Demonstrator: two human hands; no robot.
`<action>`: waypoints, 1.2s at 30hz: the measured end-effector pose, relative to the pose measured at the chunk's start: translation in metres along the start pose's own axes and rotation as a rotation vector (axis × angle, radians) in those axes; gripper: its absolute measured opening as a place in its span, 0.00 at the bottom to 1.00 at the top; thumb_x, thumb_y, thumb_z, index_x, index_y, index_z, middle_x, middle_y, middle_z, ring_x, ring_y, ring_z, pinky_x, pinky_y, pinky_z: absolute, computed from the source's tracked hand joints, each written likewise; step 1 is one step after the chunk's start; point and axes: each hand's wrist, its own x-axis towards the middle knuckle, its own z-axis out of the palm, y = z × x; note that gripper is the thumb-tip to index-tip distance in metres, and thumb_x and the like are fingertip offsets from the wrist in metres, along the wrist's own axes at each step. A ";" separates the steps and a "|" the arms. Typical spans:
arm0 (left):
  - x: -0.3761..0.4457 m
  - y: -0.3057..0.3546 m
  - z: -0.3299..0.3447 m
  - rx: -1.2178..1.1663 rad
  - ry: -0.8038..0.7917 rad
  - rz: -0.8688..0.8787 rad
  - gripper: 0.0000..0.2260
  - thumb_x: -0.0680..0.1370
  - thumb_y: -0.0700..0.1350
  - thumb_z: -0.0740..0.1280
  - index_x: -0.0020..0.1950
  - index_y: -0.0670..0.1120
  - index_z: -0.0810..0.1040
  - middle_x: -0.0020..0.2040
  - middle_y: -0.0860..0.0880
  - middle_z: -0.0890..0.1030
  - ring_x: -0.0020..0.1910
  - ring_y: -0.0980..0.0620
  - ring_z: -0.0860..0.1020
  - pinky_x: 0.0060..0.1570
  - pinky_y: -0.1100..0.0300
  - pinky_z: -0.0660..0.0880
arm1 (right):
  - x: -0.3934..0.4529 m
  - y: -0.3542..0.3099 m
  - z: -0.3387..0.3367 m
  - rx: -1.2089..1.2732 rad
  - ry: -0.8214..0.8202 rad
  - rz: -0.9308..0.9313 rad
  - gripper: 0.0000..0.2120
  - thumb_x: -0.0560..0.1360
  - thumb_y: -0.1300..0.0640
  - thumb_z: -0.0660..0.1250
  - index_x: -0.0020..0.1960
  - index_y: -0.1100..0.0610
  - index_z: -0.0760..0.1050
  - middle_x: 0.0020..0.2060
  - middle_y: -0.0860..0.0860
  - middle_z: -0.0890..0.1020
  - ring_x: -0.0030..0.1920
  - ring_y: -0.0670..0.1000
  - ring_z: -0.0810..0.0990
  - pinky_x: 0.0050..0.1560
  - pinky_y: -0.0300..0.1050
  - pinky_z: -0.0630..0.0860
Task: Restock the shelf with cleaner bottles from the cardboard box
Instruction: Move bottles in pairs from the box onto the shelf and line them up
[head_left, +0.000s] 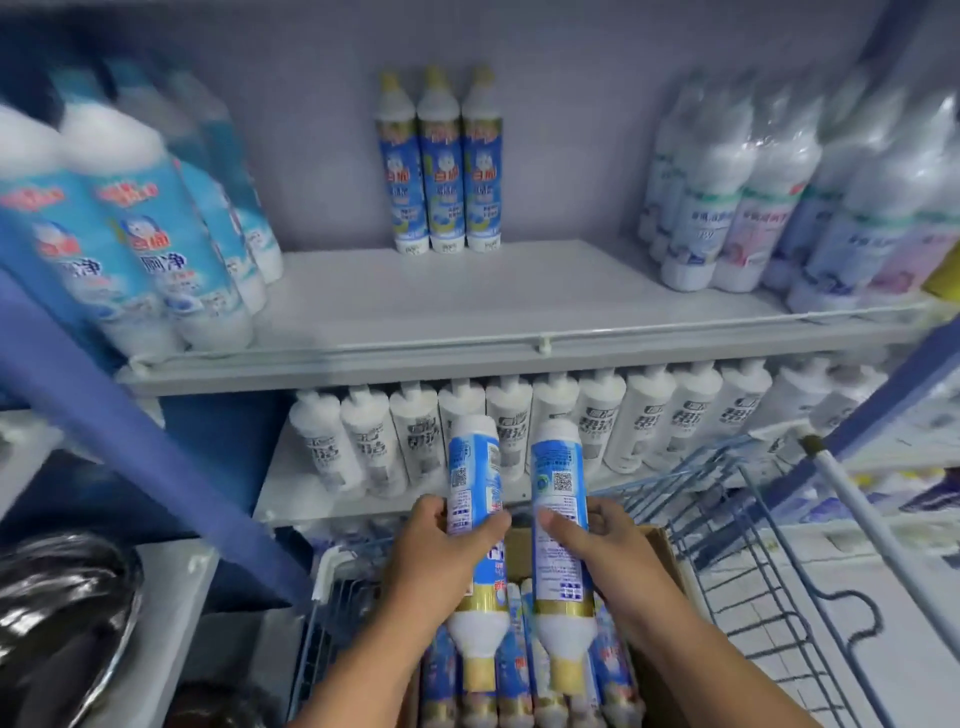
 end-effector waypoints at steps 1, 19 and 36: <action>-0.002 0.015 -0.010 -0.022 0.002 0.038 0.18 0.66 0.59 0.79 0.48 0.52 0.78 0.40 0.54 0.85 0.35 0.57 0.84 0.38 0.55 0.83 | -0.002 -0.015 0.004 0.007 -0.019 -0.025 0.23 0.69 0.48 0.79 0.59 0.53 0.75 0.51 0.54 0.85 0.47 0.54 0.87 0.52 0.58 0.83; 0.023 0.166 -0.078 -0.087 0.185 0.139 0.18 0.70 0.60 0.76 0.44 0.45 0.84 0.37 0.47 0.86 0.36 0.49 0.86 0.44 0.50 0.84 | 0.024 -0.195 0.040 -0.166 -0.080 -0.262 0.22 0.68 0.47 0.79 0.54 0.58 0.77 0.43 0.54 0.87 0.37 0.51 0.87 0.32 0.41 0.80; 0.134 0.210 -0.097 0.170 0.158 0.144 0.22 0.70 0.64 0.72 0.48 0.45 0.83 0.32 0.52 0.82 0.26 0.59 0.80 0.22 0.67 0.68 | 0.105 -0.245 0.090 -0.509 0.234 -0.288 0.21 0.66 0.42 0.78 0.50 0.56 0.79 0.39 0.50 0.84 0.35 0.46 0.84 0.28 0.37 0.74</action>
